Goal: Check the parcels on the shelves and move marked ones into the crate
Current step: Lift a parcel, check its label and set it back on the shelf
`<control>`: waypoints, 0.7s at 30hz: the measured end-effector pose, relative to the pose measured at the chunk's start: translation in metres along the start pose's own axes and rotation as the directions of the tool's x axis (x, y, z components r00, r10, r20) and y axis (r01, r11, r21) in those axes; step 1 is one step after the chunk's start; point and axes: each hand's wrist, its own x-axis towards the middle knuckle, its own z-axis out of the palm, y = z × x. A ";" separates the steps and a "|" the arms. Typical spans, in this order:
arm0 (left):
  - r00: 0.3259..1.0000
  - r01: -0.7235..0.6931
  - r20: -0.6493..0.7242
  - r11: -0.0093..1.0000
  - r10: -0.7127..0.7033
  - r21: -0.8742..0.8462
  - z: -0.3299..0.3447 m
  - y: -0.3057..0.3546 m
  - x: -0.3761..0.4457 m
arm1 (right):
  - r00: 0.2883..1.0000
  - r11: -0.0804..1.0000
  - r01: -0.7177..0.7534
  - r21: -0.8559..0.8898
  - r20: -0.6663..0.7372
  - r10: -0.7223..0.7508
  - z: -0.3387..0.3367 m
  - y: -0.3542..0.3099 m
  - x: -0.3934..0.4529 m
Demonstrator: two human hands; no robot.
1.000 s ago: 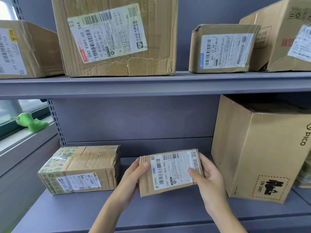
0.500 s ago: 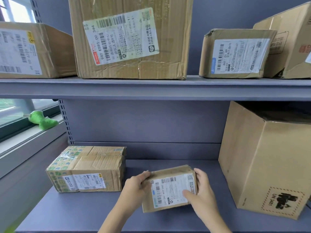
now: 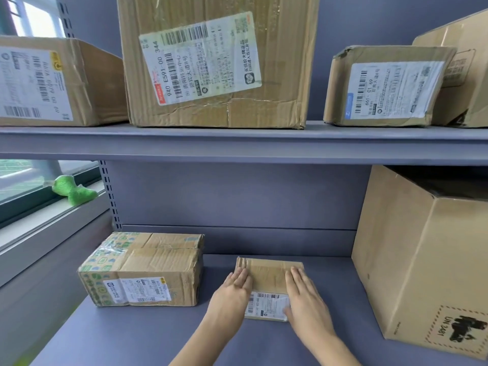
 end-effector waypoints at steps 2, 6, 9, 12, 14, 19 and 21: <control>1.000 0.013 -0.023 1.000 -0.013 0.025 0.001 -0.003 0.005 | 0.999 1.000 -0.024 -0.003 0.031 0.024 0.000 0.001 0.010; 0.998 0.021 0.054 0.992 -0.027 0.123 0.010 -0.011 0.016 | 0.995 1.000 -0.011 -0.023 0.103 0.013 -0.016 -0.001 0.020; 0.986 0.064 0.148 0.994 -0.077 0.090 0.001 -0.010 0.021 | 0.996 0.999 0.047 0.000 0.076 -0.047 -0.015 0.000 0.029; 0.991 0.095 0.084 0.992 -0.102 0.078 0.004 -0.017 0.025 | 0.997 0.997 0.056 -0.044 0.058 -0.053 -0.013 -0.003 0.037; 0.996 0.044 0.075 0.996 -0.050 0.076 0.013 -0.023 0.028 | 0.996 0.998 0.046 -0.054 0.080 -0.041 -0.013 -0.006 0.039; 0.998 0.050 0.032 0.998 -0.048 -0.037 0.013 -0.028 0.029 | 0.993 1.000 0.020 0.004 0.116 -0.020 -0.023 -0.007 0.036; 0.998 0.056 -0.023 0.998 -0.057 -0.015 0.016 -0.032 0.035 | 0.998 0.999 -0.002 0.051 0.061 -0.001 -0.034 -0.006 0.027</control>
